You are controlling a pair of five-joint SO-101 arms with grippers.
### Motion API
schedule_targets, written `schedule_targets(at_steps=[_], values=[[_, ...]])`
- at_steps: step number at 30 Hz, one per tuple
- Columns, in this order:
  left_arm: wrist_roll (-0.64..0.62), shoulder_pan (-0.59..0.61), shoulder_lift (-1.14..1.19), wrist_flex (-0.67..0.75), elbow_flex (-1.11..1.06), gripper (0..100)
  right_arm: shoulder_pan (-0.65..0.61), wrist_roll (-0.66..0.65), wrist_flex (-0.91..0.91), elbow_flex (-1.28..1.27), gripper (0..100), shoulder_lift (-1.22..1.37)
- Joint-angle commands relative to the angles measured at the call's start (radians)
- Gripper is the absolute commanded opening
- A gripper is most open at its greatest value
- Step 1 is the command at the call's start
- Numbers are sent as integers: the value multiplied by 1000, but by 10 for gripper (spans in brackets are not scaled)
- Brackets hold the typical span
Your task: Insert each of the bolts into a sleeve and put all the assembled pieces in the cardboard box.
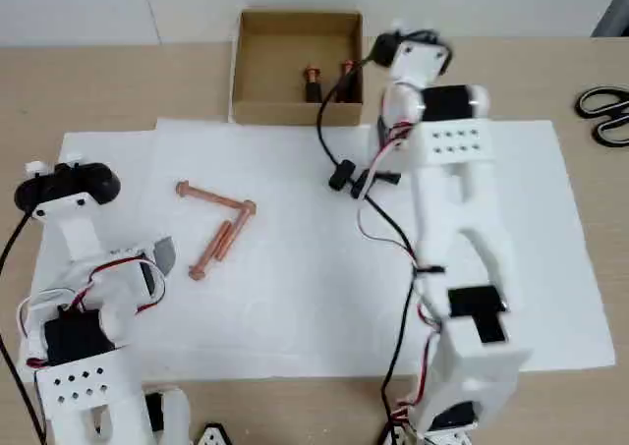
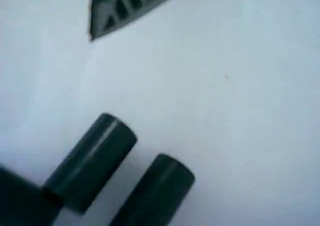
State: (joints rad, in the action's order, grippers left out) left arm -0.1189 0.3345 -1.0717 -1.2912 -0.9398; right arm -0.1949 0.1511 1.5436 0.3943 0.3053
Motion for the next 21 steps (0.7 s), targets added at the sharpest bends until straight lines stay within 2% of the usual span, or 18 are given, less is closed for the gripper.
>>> schedule_targets(at_steps=[1,5,8,21], values=[[3,-6,-2,-21,4,254,-22,92,-21,40,203,87],[5,-6,-3,-28,4,254,-27,299,-12,84,204,147],[5,-6,-3,-28,4,254,-22,371,-21,87,204,165],[5,-6,-3,-28,4,254,-76,385,-168,89,202,174]])
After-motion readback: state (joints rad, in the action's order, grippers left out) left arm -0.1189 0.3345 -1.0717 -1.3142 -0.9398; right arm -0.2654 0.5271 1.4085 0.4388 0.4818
